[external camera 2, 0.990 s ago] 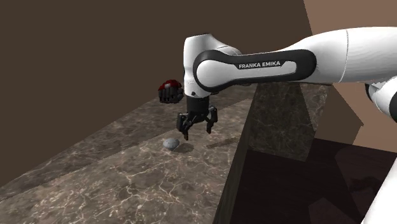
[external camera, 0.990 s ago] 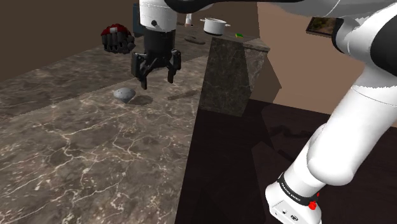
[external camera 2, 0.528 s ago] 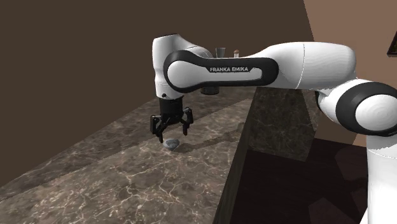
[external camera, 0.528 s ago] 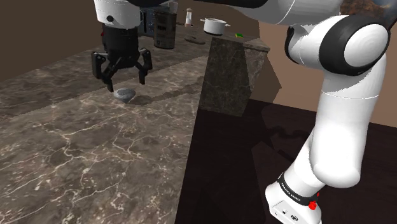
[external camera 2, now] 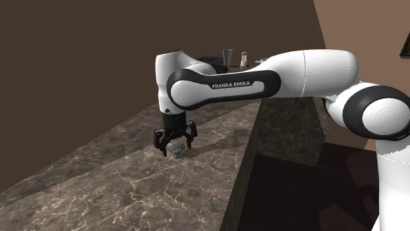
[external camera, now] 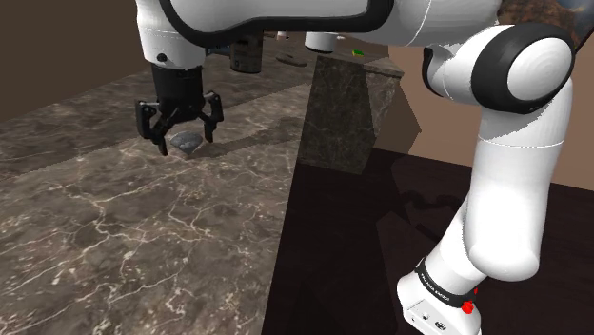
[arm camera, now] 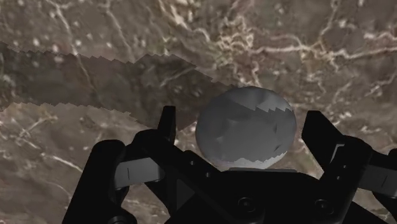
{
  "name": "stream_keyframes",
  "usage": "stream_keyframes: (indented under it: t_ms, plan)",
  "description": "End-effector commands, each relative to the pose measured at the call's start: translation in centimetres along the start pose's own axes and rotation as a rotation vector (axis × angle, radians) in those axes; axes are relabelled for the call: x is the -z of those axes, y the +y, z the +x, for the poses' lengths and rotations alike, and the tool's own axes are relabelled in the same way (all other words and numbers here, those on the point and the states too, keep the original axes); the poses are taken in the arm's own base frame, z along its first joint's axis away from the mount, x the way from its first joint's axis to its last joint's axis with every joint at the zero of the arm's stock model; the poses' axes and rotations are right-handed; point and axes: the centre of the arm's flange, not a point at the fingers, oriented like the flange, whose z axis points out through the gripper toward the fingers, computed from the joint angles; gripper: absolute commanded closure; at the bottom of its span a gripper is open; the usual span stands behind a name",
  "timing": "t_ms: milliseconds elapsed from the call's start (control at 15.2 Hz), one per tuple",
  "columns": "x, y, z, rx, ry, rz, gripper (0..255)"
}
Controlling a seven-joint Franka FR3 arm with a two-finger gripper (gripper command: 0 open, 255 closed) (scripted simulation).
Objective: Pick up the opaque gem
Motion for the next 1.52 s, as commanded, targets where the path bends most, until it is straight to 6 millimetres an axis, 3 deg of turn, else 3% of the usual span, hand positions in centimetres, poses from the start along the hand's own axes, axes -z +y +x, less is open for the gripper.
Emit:
stream_keyframes:
  t_ms: [0, 66, 660, 1452]
  plan:
    - [-0.4, -0.1, 0.0, 0.0, 0.0, 0.0, 0]
    - [-0.4, 0.0, 0.0, 0.0, 0.0, 0.0, 255]
    - [-0.4, -0.1, 0.0, 0.0, 0.0, 0.0, 255]
    - [6.0, -0.1, 0.0, 0.0, 0.0, 0.0, 255]
